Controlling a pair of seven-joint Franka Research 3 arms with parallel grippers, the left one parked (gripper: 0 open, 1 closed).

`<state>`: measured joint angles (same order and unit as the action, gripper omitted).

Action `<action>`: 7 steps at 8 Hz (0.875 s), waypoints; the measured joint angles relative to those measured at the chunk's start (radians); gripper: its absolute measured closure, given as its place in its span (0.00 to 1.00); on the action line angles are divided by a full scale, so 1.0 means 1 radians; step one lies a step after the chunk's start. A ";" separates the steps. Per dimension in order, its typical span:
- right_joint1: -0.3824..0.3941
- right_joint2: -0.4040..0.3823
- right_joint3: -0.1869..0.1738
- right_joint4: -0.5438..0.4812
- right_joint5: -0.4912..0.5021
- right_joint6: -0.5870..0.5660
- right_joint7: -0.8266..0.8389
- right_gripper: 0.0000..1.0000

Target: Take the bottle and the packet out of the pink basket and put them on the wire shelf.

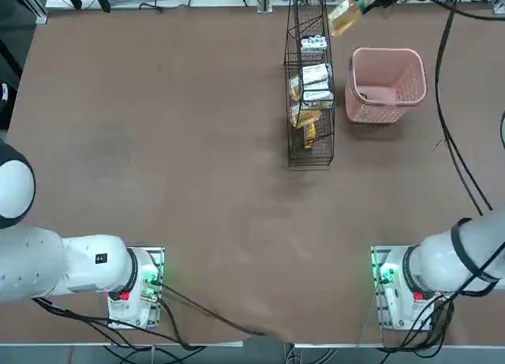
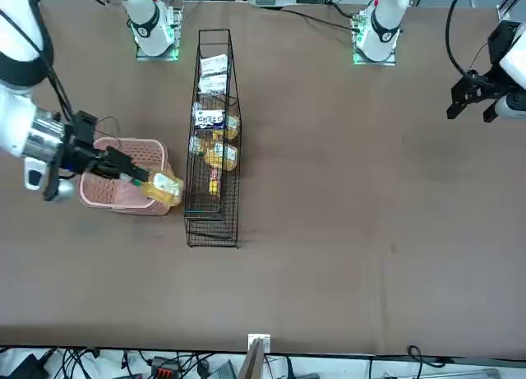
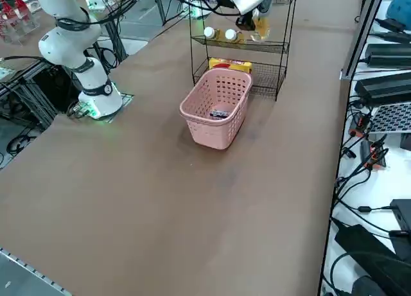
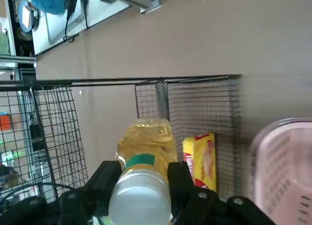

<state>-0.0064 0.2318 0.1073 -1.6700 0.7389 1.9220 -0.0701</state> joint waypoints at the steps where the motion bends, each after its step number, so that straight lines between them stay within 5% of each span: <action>1: 0.006 0.013 0.019 -0.001 0.003 0.019 0.016 0.45; 7: 0.025 0.105 0.085 -0.021 0.004 0.061 0.024 0.45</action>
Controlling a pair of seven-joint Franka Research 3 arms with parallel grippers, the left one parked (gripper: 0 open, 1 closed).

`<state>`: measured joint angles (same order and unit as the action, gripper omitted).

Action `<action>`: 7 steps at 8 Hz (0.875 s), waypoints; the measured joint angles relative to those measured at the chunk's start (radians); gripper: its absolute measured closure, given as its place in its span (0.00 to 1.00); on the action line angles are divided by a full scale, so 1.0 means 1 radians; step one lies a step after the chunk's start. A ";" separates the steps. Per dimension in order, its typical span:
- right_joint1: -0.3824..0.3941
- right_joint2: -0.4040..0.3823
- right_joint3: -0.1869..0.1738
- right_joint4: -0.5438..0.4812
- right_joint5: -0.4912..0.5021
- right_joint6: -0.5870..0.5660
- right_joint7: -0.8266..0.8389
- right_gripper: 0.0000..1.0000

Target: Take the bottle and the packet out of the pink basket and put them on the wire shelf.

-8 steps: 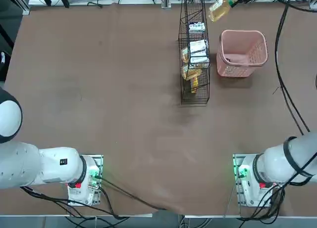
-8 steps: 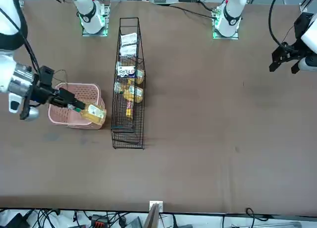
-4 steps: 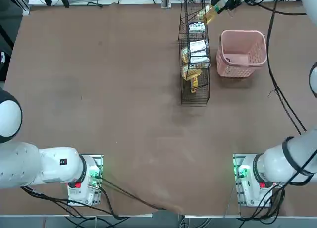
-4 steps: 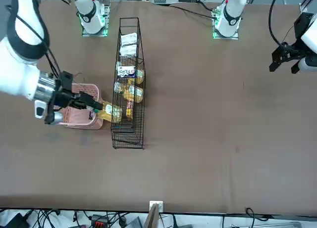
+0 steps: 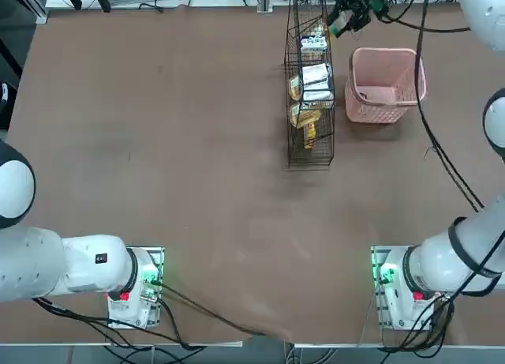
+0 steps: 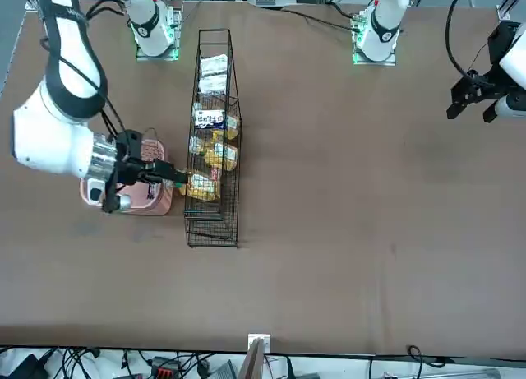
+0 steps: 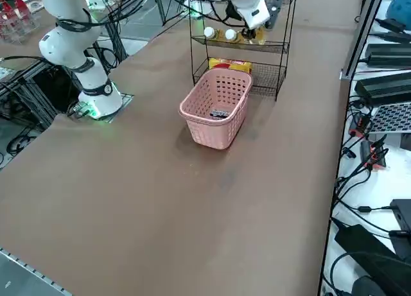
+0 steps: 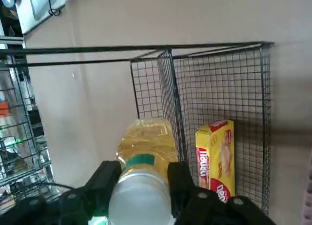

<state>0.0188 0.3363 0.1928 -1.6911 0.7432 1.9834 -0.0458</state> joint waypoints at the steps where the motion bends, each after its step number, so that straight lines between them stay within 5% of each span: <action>1: 0.002 0.008 0.009 -0.002 0.000 0.007 -0.001 0.45; 7: 0.014 0.039 0.027 -0.006 0.040 0.062 -0.021 0.45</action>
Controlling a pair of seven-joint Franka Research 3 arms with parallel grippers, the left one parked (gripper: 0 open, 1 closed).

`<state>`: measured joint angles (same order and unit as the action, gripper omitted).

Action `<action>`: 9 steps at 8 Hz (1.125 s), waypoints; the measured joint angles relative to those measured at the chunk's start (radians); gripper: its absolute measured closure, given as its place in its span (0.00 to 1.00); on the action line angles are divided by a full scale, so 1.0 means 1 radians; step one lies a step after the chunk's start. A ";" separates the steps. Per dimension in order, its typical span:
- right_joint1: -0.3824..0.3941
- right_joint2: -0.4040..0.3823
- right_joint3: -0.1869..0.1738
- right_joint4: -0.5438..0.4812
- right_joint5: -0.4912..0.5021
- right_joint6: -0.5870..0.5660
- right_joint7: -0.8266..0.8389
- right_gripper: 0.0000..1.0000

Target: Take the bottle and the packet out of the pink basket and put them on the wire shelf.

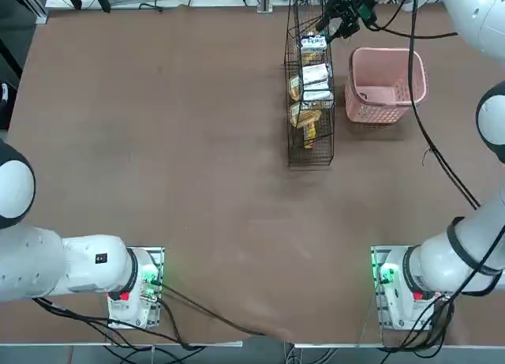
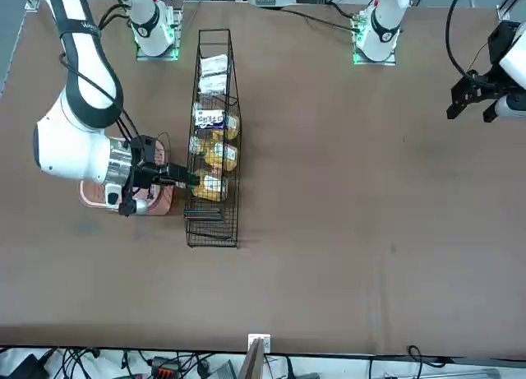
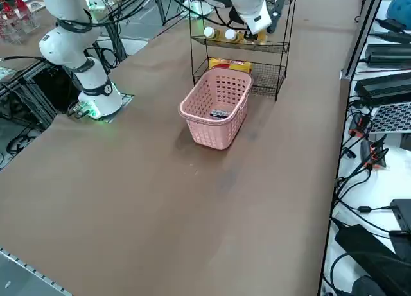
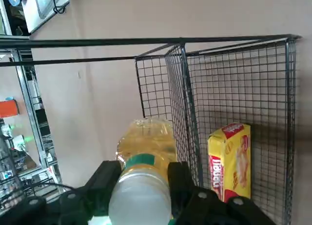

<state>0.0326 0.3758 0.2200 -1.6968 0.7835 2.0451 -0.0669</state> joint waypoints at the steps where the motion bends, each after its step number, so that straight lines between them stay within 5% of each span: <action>1: 0.001 0.007 0.000 -0.001 0.000 0.011 -0.014 0.45; 9: 0.018 0.027 0.008 -0.003 0.010 0.072 -0.023 0.45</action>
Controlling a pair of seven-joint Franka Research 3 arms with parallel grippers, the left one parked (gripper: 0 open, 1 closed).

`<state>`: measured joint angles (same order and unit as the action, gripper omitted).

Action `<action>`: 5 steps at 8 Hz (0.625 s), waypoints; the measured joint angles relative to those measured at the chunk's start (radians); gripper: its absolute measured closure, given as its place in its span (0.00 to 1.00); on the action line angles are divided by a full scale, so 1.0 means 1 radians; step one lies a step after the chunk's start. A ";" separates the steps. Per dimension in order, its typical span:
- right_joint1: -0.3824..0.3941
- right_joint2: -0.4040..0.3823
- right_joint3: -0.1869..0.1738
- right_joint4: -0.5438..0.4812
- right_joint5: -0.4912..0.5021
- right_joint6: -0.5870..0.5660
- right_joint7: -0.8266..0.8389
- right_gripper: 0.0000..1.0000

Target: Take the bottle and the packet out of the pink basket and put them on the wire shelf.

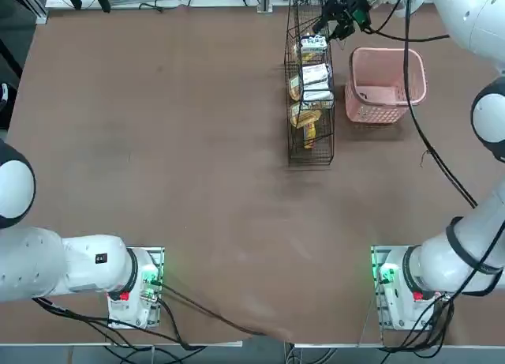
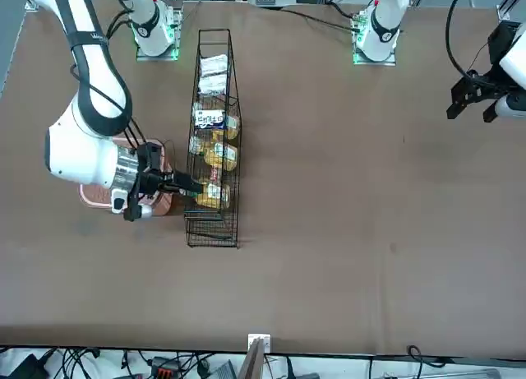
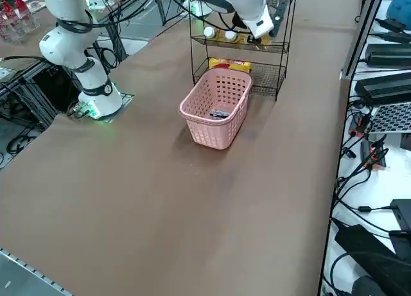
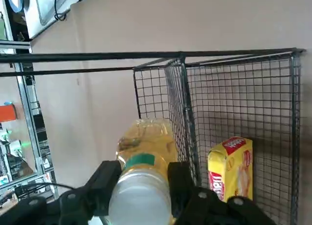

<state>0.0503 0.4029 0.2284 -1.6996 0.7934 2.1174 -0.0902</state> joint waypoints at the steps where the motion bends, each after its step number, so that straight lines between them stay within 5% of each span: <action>1: 0.003 0.002 0.001 0.000 0.000 0.002 0.000 0.45; 5: 0.004 0.009 0.002 0.000 0.000 0.006 0.000 0.45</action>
<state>0.0539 0.4120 0.2305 -1.6997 0.7936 2.1238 -0.0901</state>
